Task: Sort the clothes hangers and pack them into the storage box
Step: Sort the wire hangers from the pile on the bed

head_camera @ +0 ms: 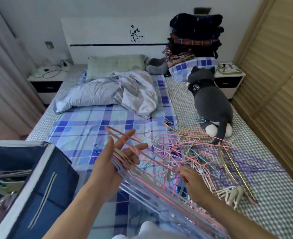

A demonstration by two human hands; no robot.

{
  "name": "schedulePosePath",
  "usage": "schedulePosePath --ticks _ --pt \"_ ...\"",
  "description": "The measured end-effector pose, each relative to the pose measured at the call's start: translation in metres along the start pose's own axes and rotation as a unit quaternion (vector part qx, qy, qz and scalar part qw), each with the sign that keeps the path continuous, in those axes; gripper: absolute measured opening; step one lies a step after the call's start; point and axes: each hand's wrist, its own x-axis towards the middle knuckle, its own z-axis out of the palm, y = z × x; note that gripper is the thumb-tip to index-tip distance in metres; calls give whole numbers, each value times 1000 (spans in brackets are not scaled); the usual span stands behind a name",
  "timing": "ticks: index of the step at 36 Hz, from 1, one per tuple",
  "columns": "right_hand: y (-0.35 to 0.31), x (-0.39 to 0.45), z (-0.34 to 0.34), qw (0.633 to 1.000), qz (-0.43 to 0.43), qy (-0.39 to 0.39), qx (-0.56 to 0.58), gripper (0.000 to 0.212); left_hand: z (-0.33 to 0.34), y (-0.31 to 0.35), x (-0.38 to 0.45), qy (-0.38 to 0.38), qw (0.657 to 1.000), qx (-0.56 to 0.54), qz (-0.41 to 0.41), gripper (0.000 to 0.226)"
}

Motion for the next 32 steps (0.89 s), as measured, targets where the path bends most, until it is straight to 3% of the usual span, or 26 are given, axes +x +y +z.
schedulePosePath --ticks 3,5,6,8,9,11,13,15,17,19,24,28,32 --pt "-17 1 -1 975 -35 -157 -151 72 4 -5 0 -6 999 29 -12 66" --pt "-28 13 -11 941 22 -243 -235 71 9 -12 0 4 999 46 -18 55" --pt "-36 21 -17 947 57 -246 -198 64 10 -16 2 16 997 68 -21 51" --pt "-71 34 -41 970 162 -174 46 35 11 -25 1 27 993 113 -21 42" --pt "-88 37 -55 957 181 -144 176 21 11 -28 -1 36 989 139 -21 38" --pt "-123 39 -80 907 189 -158 340 38 14 -34 -5 54 978 201 -29 34" --pt "-161 34 -94 906 160 -221 324 53 16 -39 -9 67 963 258 -43 33" --pt "-188 26 -90 937 131 -246 210 45 16 -44 -10 83 948 301 -60 32" --pt "-195 17 -76 958 126 -223 130 42 14 -48 -10 87 937 332 -68 32" --pt "-194 11 -58 957 133 -207 153 40 13 -50 -10 99 930 348 -70 24" --pt "-182 19 -29 963 144 -145 173 34 5 -53 -12 84 935 342 -23 30" --pt "-160 29 -50 997 49 -35 -52 28 -12 -50 -8 101 952 289 18 31" --pt "-129 17 -66 996 -45 33 -70 28 -26 -42 -6 144 972 187 17 37"
